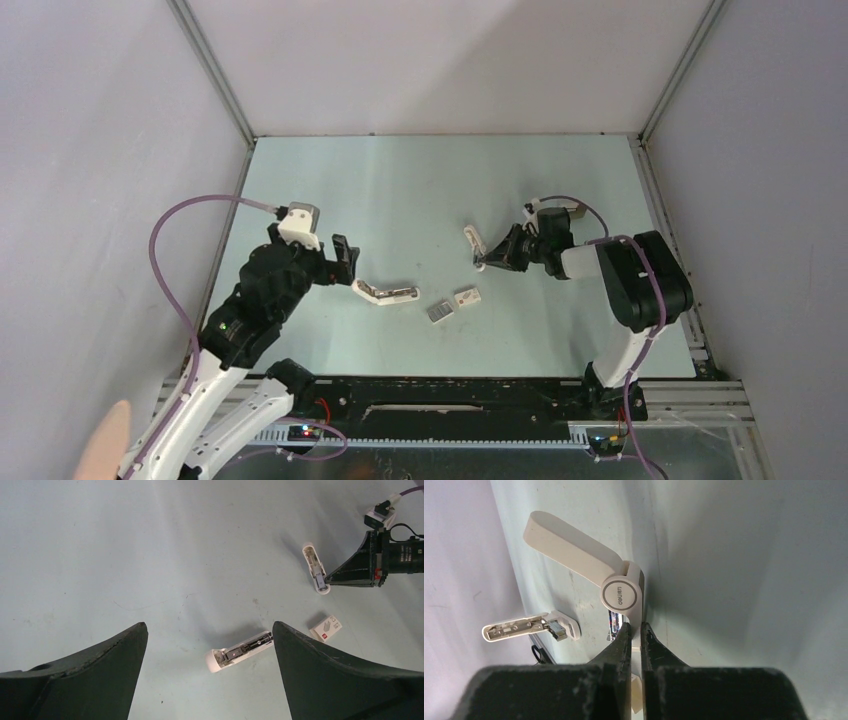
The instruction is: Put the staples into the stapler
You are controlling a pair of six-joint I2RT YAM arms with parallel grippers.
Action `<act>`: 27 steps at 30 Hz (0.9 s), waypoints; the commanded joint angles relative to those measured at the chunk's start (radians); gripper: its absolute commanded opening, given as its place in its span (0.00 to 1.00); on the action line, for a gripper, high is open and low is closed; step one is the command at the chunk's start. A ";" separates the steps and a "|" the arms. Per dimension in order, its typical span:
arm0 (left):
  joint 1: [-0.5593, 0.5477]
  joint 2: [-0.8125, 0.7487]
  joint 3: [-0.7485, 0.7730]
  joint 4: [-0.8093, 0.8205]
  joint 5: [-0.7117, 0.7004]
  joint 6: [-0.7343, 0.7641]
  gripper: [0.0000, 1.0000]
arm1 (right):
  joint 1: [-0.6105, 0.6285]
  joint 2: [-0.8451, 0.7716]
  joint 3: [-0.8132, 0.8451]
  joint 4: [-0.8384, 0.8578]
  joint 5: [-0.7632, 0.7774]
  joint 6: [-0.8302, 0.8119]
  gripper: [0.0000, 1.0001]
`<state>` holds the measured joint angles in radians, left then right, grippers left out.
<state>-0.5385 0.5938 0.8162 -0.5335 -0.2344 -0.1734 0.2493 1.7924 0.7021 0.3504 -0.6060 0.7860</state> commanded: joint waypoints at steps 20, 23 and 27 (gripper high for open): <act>0.035 -0.024 0.003 0.048 0.001 0.014 0.98 | -0.099 -0.186 -0.116 -0.134 0.158 -0.131 0.37; 0.035 -0.035 0.007 0.033 -0.017 0.015 0.99 | -0.101 -0.295 -0.100 -0.255 0.251 -0.161 0.47; 0.035 -0.055 0.011 0.010 -0.034 0.018 0.99 | -0.098 -0.408 -0.026 -0.445 0.422 -0.212 0.59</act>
<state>-0.5098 0.5613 0.8135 -0.5209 -0.2363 -0.1738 0.1532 1.4933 0.5972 0.1169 -0.3965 0.6537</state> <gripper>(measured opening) 0.986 0.537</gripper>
